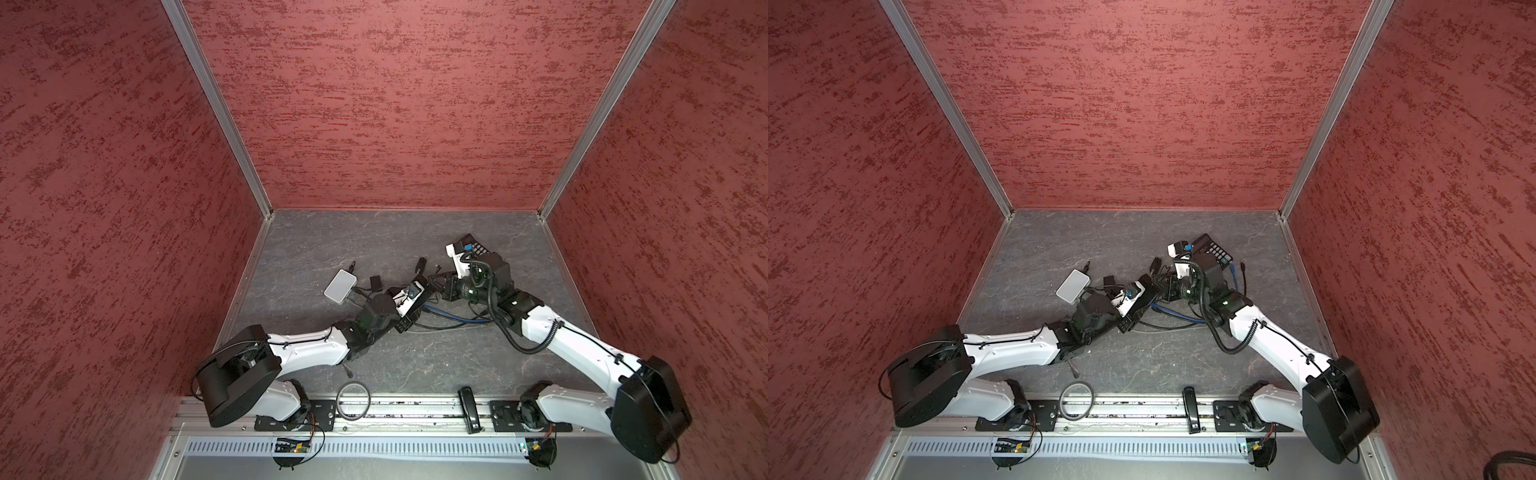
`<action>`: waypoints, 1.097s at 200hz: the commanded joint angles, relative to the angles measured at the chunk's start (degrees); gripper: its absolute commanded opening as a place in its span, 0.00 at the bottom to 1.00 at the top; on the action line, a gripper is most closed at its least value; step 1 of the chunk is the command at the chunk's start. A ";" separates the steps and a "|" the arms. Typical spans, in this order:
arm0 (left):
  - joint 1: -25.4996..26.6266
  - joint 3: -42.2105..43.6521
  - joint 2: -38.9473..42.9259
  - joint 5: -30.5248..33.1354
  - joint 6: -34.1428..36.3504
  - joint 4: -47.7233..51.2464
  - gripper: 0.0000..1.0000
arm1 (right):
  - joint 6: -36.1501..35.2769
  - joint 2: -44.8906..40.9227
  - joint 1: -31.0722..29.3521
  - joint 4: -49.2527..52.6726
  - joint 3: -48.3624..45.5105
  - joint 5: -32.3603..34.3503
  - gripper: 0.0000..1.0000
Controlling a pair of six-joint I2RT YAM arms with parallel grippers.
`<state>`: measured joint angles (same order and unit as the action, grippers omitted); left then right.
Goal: Insert the plug into the switch port
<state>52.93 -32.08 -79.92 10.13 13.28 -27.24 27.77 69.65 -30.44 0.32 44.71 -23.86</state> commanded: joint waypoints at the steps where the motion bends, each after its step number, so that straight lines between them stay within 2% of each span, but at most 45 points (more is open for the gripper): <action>1: -0.05 -0.37 0.36 -2.28 0.14 -11.83 0.00 | -0.52 0.99 0.46 1.57 0.26 -1.37 0.01; 43: -0.19 -0.61 -0.06 -3.21 1.31 -21.71 0.00 | -0.51 0.31 0.38 2.27 -0.82 -2.14 0.00; 97: -0.88 -4.17 0.99 -5.97 2.73 -21.07 0.00 | -2.11 1.10 -0.92 4.24 -1.12 -2.59 0.00; 158: -1.60 -5.52 0.72 -6.99 1.32 -26.78 0.00 | -0.09 0.50 -2.05 1.71 -2.54 -1.80 0.00; 219: -1.89 -9.26 1.04 -9.97 2.43 -24.96 0.00 | -2.49 1.45 -4.23 4.50 -2.15 0.12 0.00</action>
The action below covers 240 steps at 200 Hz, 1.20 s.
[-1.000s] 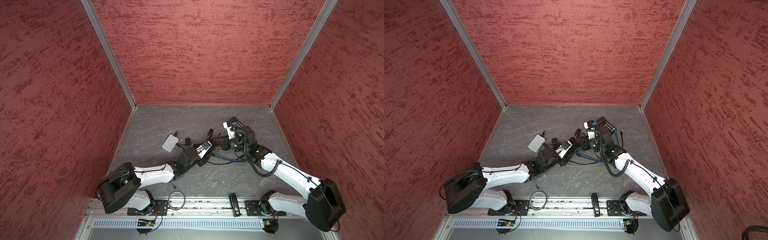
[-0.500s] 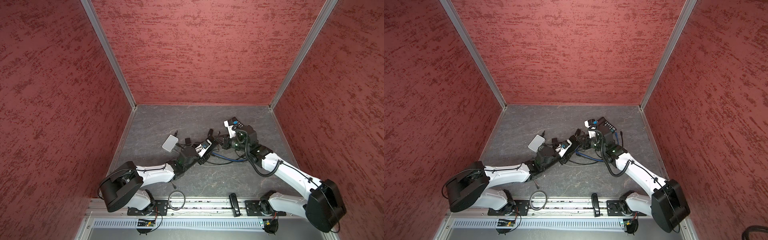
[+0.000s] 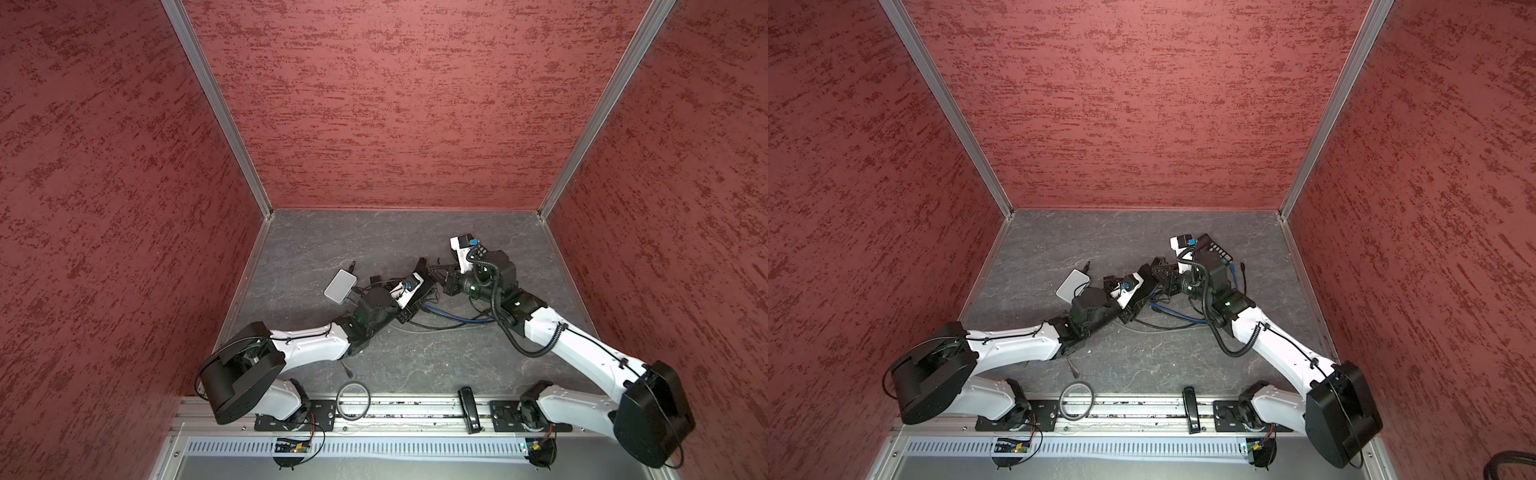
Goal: Insert the plug into the switch port
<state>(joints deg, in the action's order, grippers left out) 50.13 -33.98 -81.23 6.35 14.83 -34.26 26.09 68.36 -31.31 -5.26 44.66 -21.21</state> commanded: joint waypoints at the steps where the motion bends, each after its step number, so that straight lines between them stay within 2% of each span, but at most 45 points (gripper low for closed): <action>1: 0.97 -7.39 2.33 -6.23 0.89 -17.95 0.00 | -0.79 2.74 -3.38 10.04 -2.07 -2.52 0.00; 54: 0.58 -8.42 2.09 -7.78 1.96 -17.77 0.00 | -1.41 3.78 -4.99 10.98 -0.81 -1.99 0.00; 89: 0.55 -5.92 2.48 -6.31 1.96 -14.70 0.00 | -0.16 2.62 -4.83 10.89 -0.06 2.48 0.03; 120: 0.58 -2.59 2.99 -1.70 0.50 -6.18 0.00 | 0.03 3.33 -4.55 10.14 0.51 5.59 0.07; 202: 1.02 0.31 7.02 5.40 -10.11 16.51 0.00 | -1.61 4.65 -2.01 11.71 3.47 5.11 0.19; 240: 0.91 -1.07 10.44 7.25 -16.52 29.42 0.00 | -3.91 2.98 -0.63 15.77 3.88 3.85 0.35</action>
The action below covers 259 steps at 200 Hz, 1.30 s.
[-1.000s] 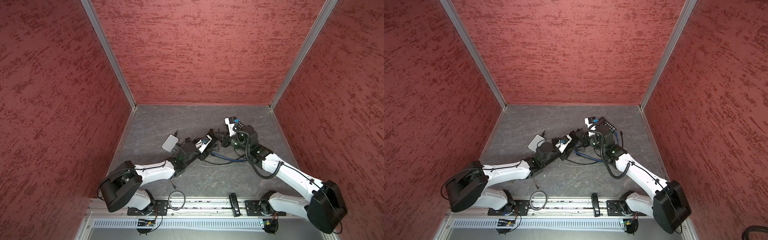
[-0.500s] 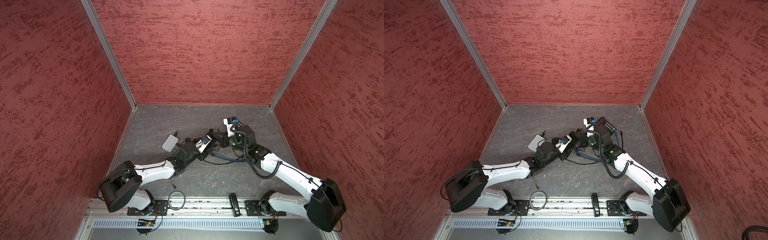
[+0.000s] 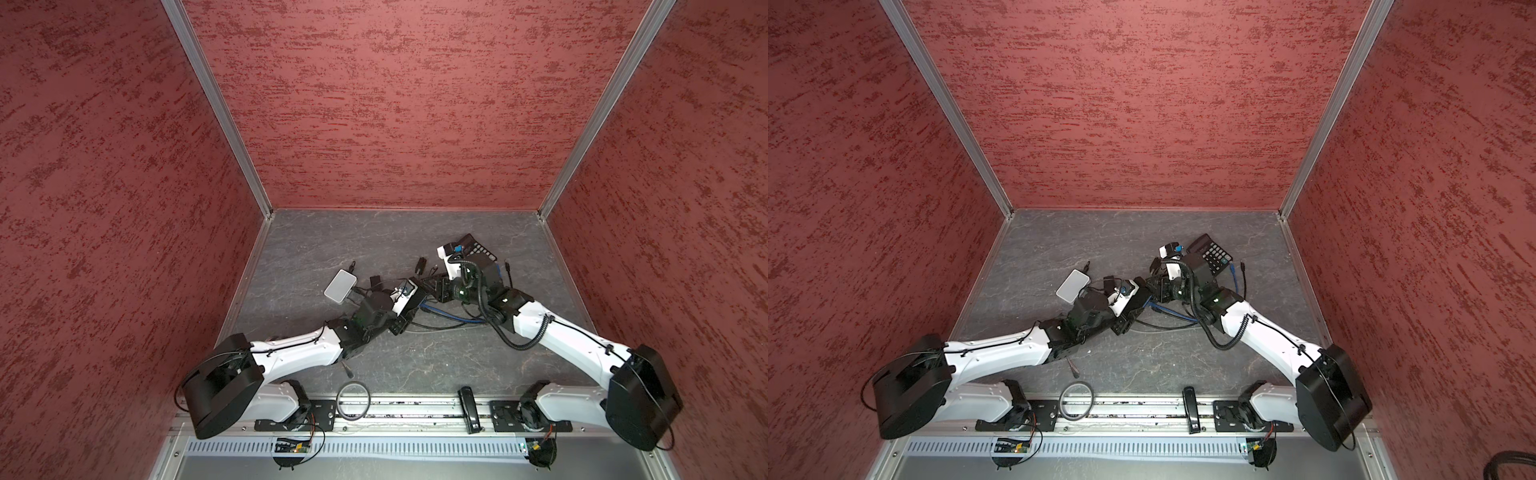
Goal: Insert the plug into the switch port
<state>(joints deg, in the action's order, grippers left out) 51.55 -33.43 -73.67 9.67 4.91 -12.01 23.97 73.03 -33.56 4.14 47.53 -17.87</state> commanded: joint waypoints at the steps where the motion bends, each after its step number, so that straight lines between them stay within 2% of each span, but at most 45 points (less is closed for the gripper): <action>1: -0.50 -1.72 2.94 3.98 -6.72 7.48 0.00 | -1.85 -1.77 1.68 6.43 0.96 0.48 0.35; 26: -0.41 -2.44 4.42 5.00 -11.74 14.68 0.00 | -2.98 -3.87 2.84 8.37 0.20 0.00 0.45; 48: -0.40 -2.95 6.02 4.58 -16.59 19.86 0.00 | -4.57 -6.09 3.91 10.57 -0.11 0.87 0.49; 90: 1.02 -5.18 6.37 3.51 -25.95 31.67 0.00 | -6.78 -8.00 6.08 12.34 -0.76 3.76 0.52; 123: 3.20 -8.04 2.87 4.20 -30.75 40.41 0.00 | -6.95 -6.31 6.66 10.87 -1.21 3.39 0.52; 160: 4.08 -11.88 -4.97 5.18 -32.06 45.63 0.00 | -7.68 -4.15 6.78 10.19 -1.06 2.74 0.52; 221: 3.13 -14.37 -13.31 5.76 -29.21 43.93 0.00 | -9.24 -3.69 6.93 11.03 -0.31 4.18 0.52; 259: -0.16 -14.03 -15.64 4.49 -27.10 39.54 0.00 | -10.43 -3.43 7.10 10.78 -0.57 5.49 0.52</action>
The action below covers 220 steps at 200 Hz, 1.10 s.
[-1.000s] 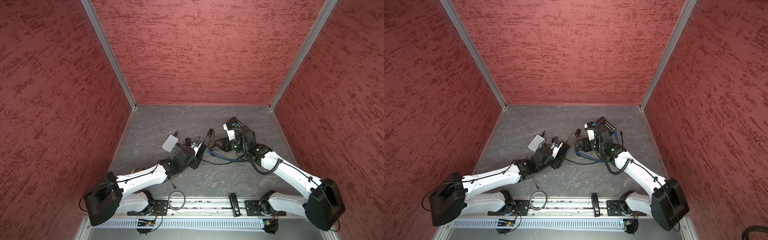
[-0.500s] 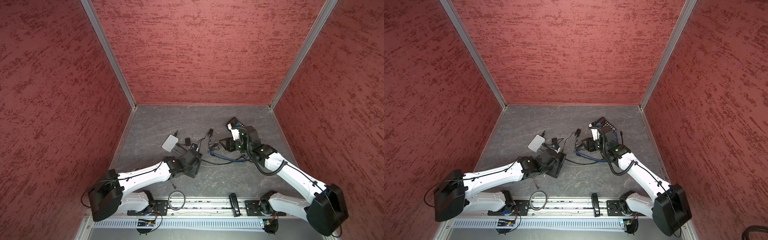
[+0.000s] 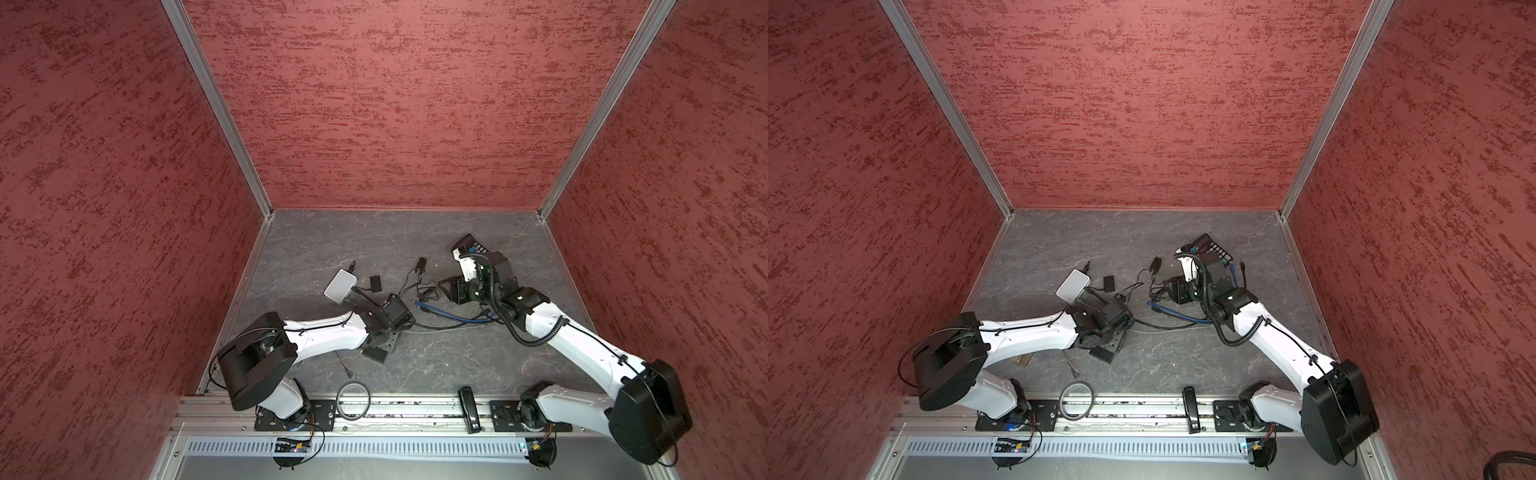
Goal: Insert the plug into the switch port
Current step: 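Set the black box down with the left gripper while right moves to blue cable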
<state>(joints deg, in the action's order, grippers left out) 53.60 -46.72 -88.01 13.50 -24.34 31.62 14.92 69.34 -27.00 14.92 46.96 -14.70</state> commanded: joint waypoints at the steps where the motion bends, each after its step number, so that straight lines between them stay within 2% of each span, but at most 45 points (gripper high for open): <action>1: -2.33 -0.74 -1.34 0.62 2.21 -4.18 0.00 | -1.42 0.31 0.55 -0.03 -0.01 2.36 0.52; 59: -6.82 -3.23 -6.98 0.08 9.33 -7.99 0.00 | -7.86 1.51 0.81 -0.55 -0.55 5.25 0.52; 89: -7.76 -4.96 -9.41 0.15 12.30 -9.19 0.00 | -16.57 2.39 0.81 -0.56 -1.79 1.11 0.52; 125: -8.16 -3.99 -8.47 -0.21 13.40 -10.13 0.00 | -24.26 1.50 0.86 -0.63 -4.95 -1.66 0.53; 147: -8.17 -1.99 -6.03 -0.44 13.01 -11.40 0.12 | -28.07 1.75 0.81 -1.55 -7.47 -1.55 0.53; 201: -8.17 0.35 0.95 0.98 13.80 -13.95 0.57 | -31.80 3.64 0.72 -4.02 -9.78 -1.64 0.52; 220: -8.23 0.63 3.77 1.31 14.95 -15.20 0.66 | -32.55 5.11 0.64 -3.61 -9.62 -0.56 0.51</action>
<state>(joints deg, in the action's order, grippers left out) 45.69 -46.04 -88.29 13.13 -11.44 19.90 -14.57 72.93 -26.50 12.86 36.97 -15.31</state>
